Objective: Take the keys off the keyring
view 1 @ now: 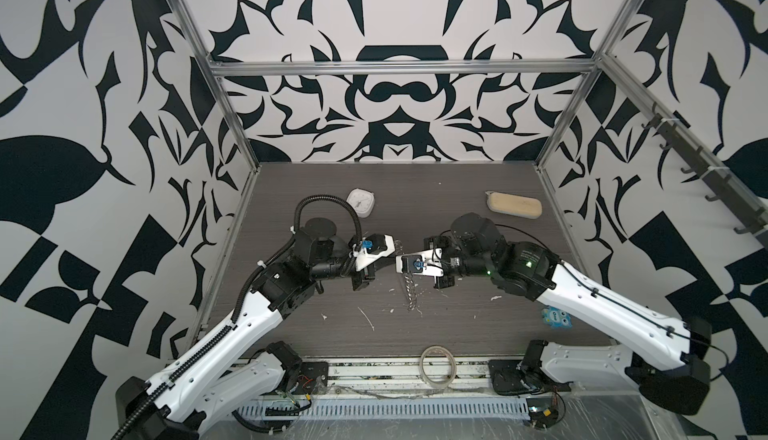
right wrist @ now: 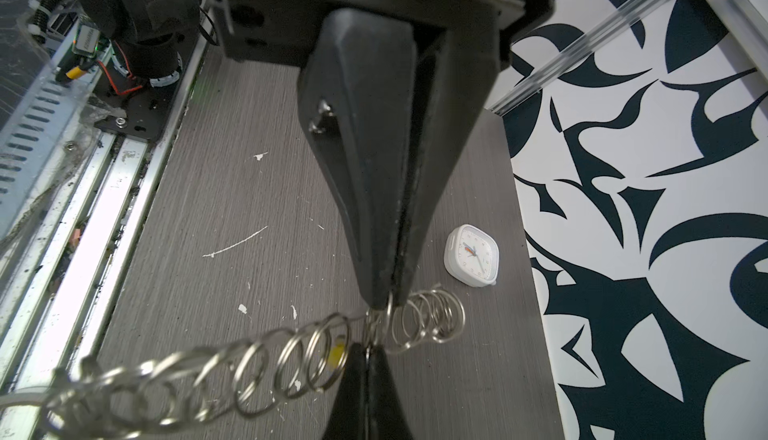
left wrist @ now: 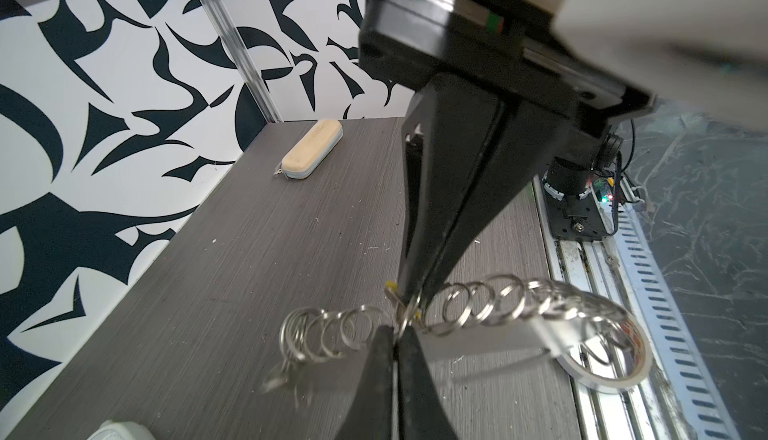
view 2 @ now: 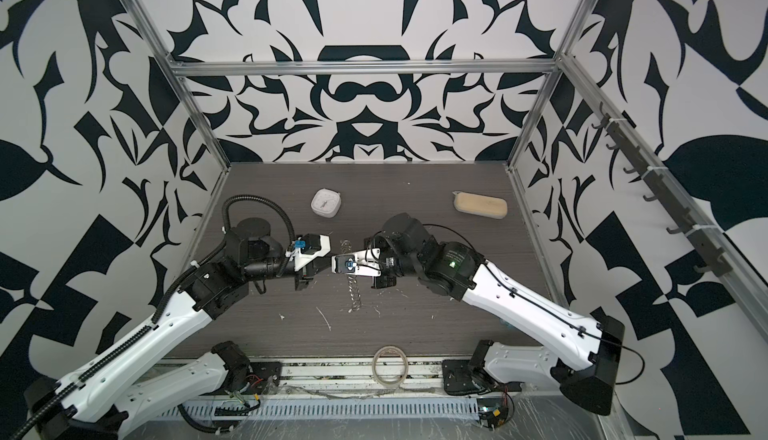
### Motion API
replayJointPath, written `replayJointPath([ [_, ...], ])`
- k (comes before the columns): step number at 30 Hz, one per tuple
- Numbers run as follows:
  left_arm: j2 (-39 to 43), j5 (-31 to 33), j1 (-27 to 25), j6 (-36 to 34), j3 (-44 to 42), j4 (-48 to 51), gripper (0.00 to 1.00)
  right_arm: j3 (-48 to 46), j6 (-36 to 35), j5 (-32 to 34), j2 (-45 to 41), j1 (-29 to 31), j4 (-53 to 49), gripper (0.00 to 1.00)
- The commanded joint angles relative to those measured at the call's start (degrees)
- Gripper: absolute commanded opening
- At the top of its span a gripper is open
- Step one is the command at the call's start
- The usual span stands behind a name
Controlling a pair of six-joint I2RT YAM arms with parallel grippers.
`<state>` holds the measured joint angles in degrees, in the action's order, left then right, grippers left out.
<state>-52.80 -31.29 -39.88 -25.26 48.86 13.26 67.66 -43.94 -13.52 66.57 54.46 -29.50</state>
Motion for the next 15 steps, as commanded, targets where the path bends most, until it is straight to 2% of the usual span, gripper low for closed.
replayJointPath([
  [1, -0.38, -1.48, -0.11, -0.69, 2.12, 1.45, 0.13, 2.92, -0.68, -2.39, -1.18, 0.48, 3.66, 0.0],
  [7, -0.42, -1.63, -0.1, -1.4, 2.38, 2.72, 0.15, 2.9, -0.97, -1.76, -1.26, 0.48, 3.71, 0.0],
  [8, -0.38, -1.64, -0.11, -1.5, 2.38, 2.57, 0.13, 2.92, -1.23, -1.94, -1.18, 0.48, 3.59, 0.0],
  [10, -0.5, -1.63, -0.11, -1.55, 2.67, 2.45, 0.0, 2.97, -1.26, -2.13, -1.0, 0.48, 3.48, 0.0],
  [15, -1.26, -0.6, -0.16, -3.63, 4.75, 4.73, 0.0, 4.2, 0.0, -1.59, -0.61, 0.48, 2.55, 0.0],
])
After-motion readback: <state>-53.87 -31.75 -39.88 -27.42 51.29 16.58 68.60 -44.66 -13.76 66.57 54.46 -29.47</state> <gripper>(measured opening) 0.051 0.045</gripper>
